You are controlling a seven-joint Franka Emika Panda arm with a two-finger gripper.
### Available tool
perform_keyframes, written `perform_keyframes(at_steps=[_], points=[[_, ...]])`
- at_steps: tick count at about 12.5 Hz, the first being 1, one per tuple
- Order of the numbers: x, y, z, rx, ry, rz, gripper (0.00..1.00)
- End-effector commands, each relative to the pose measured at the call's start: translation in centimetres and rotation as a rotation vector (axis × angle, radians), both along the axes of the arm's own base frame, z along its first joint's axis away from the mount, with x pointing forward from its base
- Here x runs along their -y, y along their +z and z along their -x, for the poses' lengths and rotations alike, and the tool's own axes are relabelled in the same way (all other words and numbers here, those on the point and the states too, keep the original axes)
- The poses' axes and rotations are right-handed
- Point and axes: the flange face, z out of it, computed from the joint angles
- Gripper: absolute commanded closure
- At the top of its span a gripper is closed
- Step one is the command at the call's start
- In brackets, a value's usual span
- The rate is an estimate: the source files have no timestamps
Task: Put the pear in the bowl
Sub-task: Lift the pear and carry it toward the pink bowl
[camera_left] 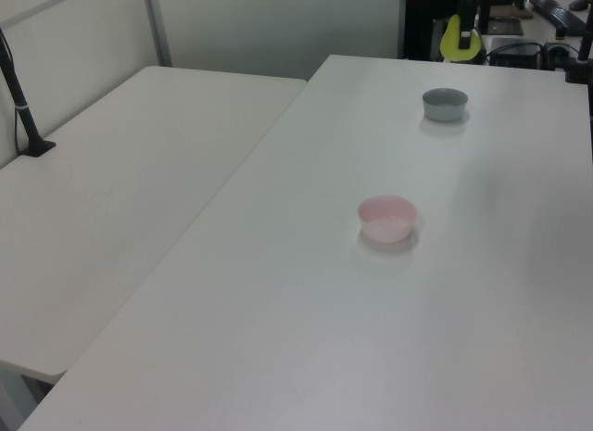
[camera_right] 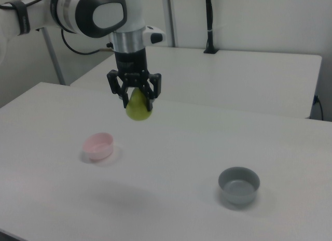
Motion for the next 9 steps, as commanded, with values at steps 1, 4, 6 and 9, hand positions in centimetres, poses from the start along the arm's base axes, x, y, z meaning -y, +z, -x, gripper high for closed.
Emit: perform_keyframes(at_steps=[1,4,6,9], points=[[-5.8,1.5,-1.1,0.043,-0.026,-0.003,0.97],[-11.8,0.2,-2.6,0.082,-0.059,-0.032,0.97],[-14.8,-1.3,-3.2,0.081,-0.070,-0.062,0.97],[-18.6,-5.3,-4.4,0.084,-0.038,-0.066,0.97]])
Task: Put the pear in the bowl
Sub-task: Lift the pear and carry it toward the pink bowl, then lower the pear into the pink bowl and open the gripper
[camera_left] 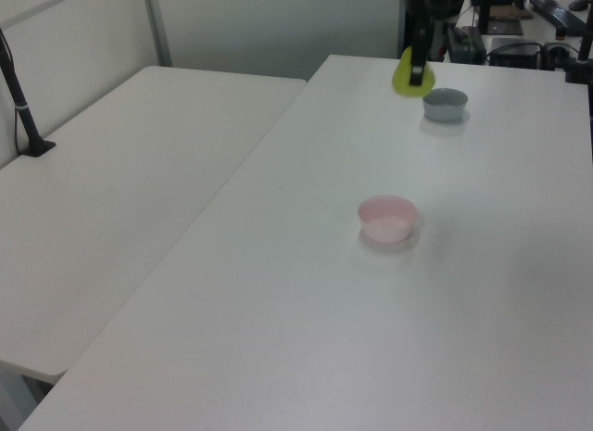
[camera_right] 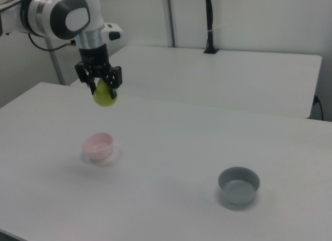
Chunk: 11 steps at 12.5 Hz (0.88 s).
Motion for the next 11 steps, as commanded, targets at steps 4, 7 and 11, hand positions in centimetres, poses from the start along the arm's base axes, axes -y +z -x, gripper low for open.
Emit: perform_keyframes(at_steps=[4,7,11], points=[[-7.4,-10.6,-2.9,-0.003,0.057,-0.008,0.95],[-10.1,-15.1,-2.9,-0.035,0.102,0.002,0.95],[-11.8,-18.8,-3.1,-0.070,0.120,0.024,0.95]])
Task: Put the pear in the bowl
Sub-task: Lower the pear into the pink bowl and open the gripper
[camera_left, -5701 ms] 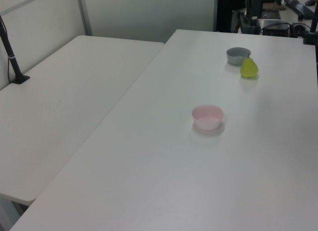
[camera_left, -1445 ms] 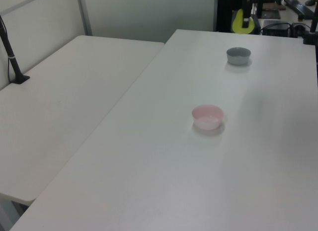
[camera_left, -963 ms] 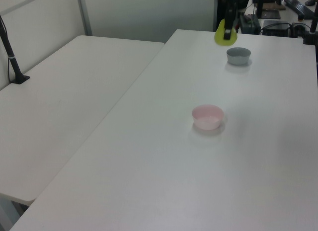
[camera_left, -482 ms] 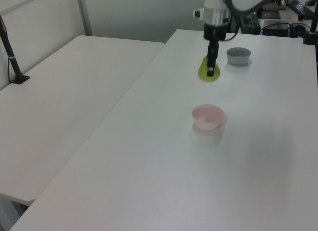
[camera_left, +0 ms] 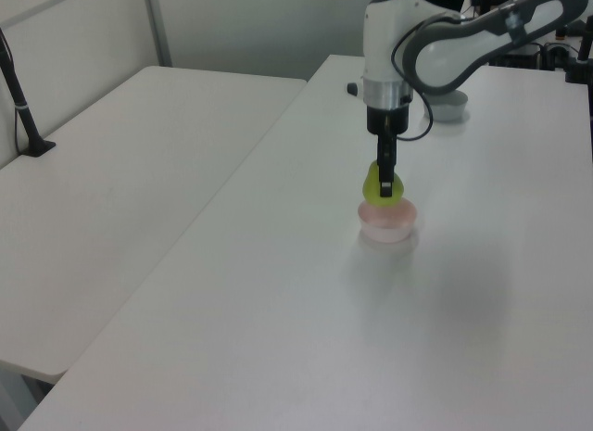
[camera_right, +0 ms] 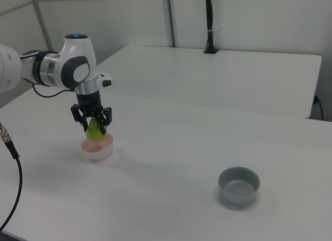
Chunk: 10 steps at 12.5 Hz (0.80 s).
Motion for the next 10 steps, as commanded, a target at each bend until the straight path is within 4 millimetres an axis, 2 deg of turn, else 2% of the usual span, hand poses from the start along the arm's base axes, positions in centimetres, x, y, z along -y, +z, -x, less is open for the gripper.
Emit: perform_keyframes(at_steps=[1,2,5,6,7,8,9,10], points=[[-1.4,-1.9,-0.1,0.016,-0.007,0.019,0.95],[-2.1,-2.7,0.0,0.019,-0.001,0.040,0.95],[-2.1,-4.3,0.7,-0.001,0.023,0.087,0.94],[-2.0,-4.4,0.7,-0.001,0.026,0.092,0.87],[-2.0,-4.4,0.7,-0.001,0.026,0.092,0.77],[-1.8,-4.2,0.6,0.000,0.017,0.092,0.47],[-1.5,-3.9,0.5,0.006,0.000,0.091,0.26],[-1.3,-3.7,0.5,0.007,-0.007,0.090,0.19]])
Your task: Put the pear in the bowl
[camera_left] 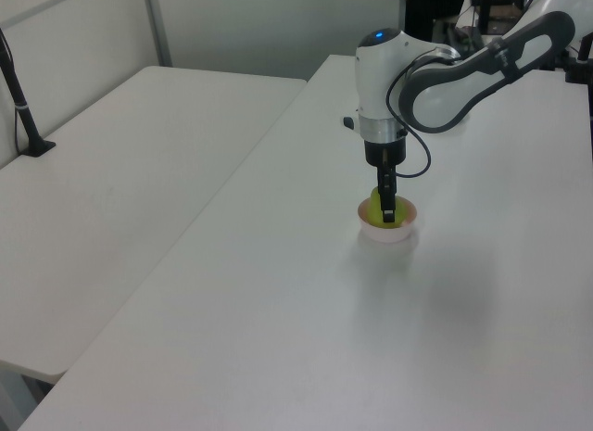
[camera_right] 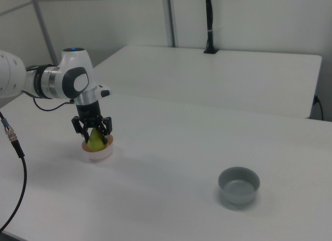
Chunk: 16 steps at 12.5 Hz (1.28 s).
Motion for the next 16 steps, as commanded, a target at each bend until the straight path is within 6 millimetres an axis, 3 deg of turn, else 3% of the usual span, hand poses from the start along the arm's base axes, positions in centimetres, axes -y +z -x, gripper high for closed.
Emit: perform_keyframes(at_steps=[1,2,4,7,10,13,16], points=[[0.6,1.2,0.2,0.039,-0.040,0.004,0.05],[0.9,1.4,0.2,0.037,-0.048,0.005,0.00],[1.3,2.6,0.1,0.051,-0.062,0.002,0.00],[1.6,6.1,0.5,0.091,-0.154,-0.006,0.00],[3.3,11.5,0.3,0.060,-0.179,0.003,0.00],[7.2,17.6,2.3,0.069,-0.229,-0.001,0.00],[9.8,21.4,4.3,0.073,-0.283,-0.001,0.00]])
